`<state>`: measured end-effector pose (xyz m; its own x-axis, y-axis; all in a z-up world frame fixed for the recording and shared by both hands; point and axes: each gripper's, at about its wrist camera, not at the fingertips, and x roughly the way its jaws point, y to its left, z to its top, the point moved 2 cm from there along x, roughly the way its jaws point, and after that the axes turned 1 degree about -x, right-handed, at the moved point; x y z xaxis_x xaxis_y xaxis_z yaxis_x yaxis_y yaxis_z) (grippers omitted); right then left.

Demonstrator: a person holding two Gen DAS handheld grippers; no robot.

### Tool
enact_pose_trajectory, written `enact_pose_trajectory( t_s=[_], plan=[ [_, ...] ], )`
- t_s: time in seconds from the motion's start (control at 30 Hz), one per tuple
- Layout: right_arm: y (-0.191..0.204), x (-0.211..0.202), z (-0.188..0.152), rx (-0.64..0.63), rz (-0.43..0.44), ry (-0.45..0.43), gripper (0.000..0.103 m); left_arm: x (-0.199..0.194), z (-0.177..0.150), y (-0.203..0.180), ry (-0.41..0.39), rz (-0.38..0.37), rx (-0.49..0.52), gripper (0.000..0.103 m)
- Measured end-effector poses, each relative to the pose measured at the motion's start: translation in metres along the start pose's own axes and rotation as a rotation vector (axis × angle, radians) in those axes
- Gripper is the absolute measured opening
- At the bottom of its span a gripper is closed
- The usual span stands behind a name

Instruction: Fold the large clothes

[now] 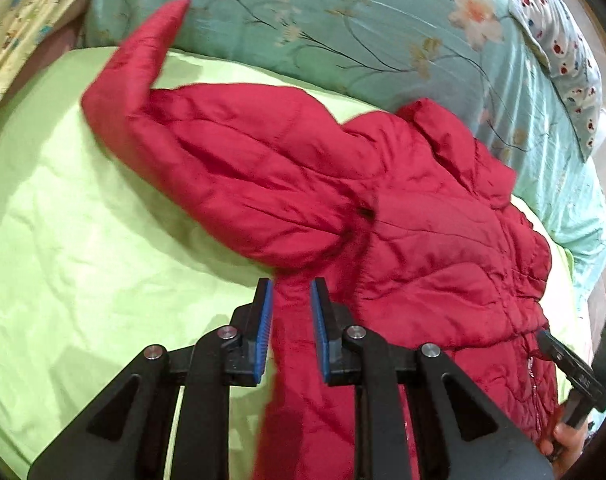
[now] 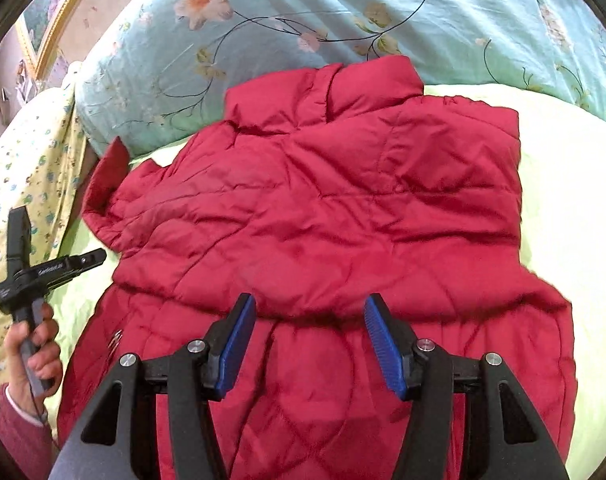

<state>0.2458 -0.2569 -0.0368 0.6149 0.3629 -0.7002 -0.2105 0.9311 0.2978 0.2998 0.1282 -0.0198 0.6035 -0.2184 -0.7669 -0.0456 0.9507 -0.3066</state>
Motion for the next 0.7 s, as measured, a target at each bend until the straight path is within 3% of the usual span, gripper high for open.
enact_pose_trajectory(
  t_s=[0.23, 0.4, 0.53, 0.7],
  plan=[
    [0.001, -0.024, -0.022, 0.018, 0.035, 0.001, 0.059, -0.010, 0.030, 0.031, -0.026, 0.102, -0.027, 0.022],
    [0.002, -0.040, -0.035, 0.014, 0.041, 0.004, 0.059, -0.009, 0.081, 0.050, -0.078, 0.214, -0.017, 0.048],
    [0.000, -0.054, -0.039, 0.021, 0.047, -0.010, 0.060, 0.009, 0.128, 0.066, -0.058, 0.269, -0.021, 0.048],
    [-0.003, -0.066, -0.042, 0.041, 0.052, -0.031, 0.060, 0.050, 0.174, 0.084, -0.023, 0.475, 0.004, 0.047]
  ],
)
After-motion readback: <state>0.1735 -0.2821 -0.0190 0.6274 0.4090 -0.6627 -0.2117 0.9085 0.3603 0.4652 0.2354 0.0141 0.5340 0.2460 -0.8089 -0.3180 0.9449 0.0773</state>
